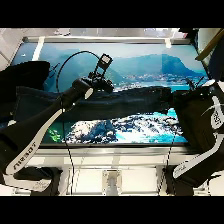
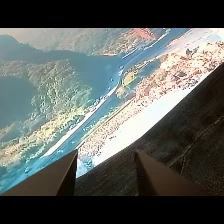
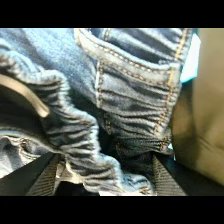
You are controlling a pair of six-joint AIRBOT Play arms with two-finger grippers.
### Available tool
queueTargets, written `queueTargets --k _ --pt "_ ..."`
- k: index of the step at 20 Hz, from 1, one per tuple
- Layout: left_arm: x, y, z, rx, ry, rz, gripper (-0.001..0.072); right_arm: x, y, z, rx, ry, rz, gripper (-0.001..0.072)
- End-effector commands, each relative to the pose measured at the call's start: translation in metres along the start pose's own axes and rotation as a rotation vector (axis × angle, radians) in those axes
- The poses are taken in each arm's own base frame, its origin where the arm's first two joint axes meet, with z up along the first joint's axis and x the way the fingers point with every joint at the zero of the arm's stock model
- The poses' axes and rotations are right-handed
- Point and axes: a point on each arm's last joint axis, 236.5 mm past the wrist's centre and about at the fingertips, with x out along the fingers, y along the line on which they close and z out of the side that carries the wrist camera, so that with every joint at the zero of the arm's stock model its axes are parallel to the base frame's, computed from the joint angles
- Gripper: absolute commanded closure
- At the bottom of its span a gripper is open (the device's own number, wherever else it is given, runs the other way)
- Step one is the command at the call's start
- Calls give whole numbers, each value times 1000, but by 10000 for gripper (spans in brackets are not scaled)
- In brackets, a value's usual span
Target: Fold the clothes and pants, and hang the long-sleeved shirts on hangers.
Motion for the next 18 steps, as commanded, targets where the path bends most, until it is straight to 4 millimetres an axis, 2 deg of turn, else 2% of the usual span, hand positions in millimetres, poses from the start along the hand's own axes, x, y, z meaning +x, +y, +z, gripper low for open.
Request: queueTargets --k 1,2,3,4,5,6,7,8,9,11,13,15,16,18 --pt "0 0 0 0 0 0 292 22 2 -1 -22 32 -13 108" --pt "0 0 0 0 0 0 292 26 5 -1 -30 39 -13 145" --pt "0 0 0 0 0 0 292 28 11 -1 -43 40 -4 270" --pt "0 0 0 0 0 0 294 27 20 0 -61 36 32 458" --pt "0 0 0 0 0 0 323 25 30 1 -69 32 72 586" --pt "0 0 0 0 0 0 459 19 38 3 -80 25 104 663" --pt "0 0 0 0 0 0 607 12 46 5 -95 16 125 664" --pt "0 0 0 0 0 0 696 2 55 7 -121 8 142 664" --pt "0 0 0 -1 1 0 692 -11 65 10 -144 -9 149 664" --pt "3 -1 -8 -14 28 -4 693 -44 97 19 -200 -67 203 664" --pt "9 -11 -34 -69 122 -37 693 -84 148 22 -279 -138 300 664" --pt "16 -32 -66 -165 237 -99 693 -118 200 20 -367 -208 374 665" --pt "19 -43 -77 -220 278 -134 694 -128 222 17 -399 -225 383 665" --pt "27 -67 -90 -353 323 -205 693 -132 260 7 -456 -220 374 665"
